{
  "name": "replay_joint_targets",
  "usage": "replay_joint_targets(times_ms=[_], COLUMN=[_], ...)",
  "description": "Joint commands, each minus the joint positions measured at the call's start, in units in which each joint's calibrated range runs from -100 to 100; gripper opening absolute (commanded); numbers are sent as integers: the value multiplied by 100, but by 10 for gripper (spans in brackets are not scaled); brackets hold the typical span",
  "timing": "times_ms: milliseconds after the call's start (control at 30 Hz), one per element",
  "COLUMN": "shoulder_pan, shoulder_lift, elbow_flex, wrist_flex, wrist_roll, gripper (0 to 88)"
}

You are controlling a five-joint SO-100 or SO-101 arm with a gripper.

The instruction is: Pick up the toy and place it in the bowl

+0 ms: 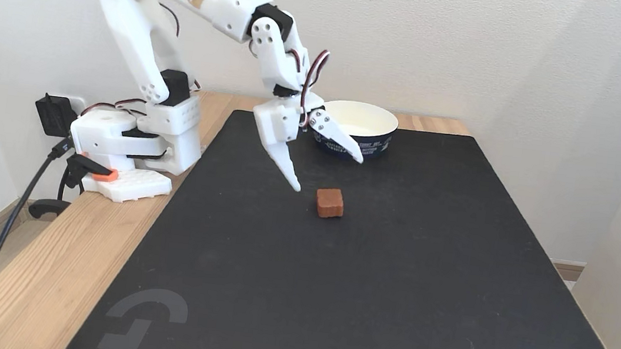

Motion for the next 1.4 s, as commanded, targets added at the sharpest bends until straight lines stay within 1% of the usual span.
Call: replay_joint_targets(times_ms=[0,133,200,300,400,533,633,767,1033,1200,1367], shoulder_pan=[139,106,64,64,-20,-195,-287,-237,39,165,139], shoulder_lift=[310,819,1061,1319,1627,2036,2228,2361,2453,2461,2544], elbow_flex=[-603,-666,-720,-892,-1369,-2045,-2135,-2144,-2217,-2126,-2126], wrist_flex=[71,80,80,105,571,901,935,859,842,579,571], wrist_roll=[50,-23,-273,-440,-513,-670,-675,-811,-816,-816,-816], gripper=[421,421,421,421,421,421,421,421,421,421,420])
